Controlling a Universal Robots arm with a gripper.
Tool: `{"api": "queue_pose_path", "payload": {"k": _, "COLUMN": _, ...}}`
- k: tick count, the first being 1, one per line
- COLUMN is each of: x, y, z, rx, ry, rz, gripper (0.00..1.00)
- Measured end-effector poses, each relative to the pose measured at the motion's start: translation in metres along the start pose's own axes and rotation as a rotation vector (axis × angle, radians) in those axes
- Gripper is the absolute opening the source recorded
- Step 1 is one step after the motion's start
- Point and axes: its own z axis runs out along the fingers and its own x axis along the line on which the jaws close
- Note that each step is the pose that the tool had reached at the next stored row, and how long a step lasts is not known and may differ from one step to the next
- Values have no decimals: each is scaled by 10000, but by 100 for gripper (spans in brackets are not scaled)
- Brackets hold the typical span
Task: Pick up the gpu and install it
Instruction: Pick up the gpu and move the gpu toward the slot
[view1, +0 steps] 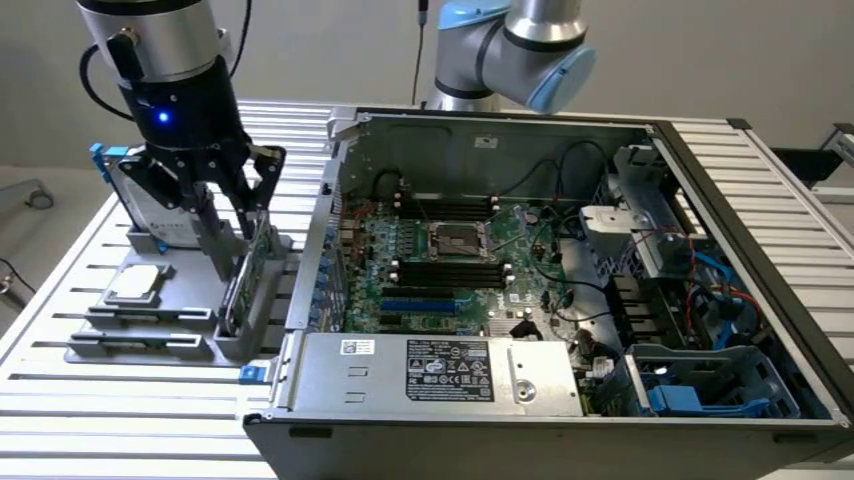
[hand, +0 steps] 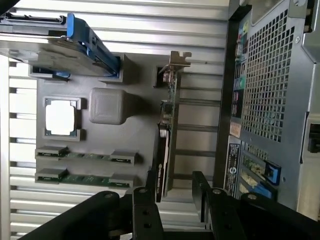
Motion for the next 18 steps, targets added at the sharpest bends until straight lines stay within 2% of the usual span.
{"api": "queue_pose_path", "payload": {"k": 8, "x": 2, "y": 18, "z": 146, "rx": -1, "ry": -1, "rz": -5, "gripper": 42}}
{"api": "queue_pose_path", "payload": {"k": 18, "x": 63, "y": 117, "z": 328, "rx": 0, "ry": 0, "rz": -5, "gripper": 42}}
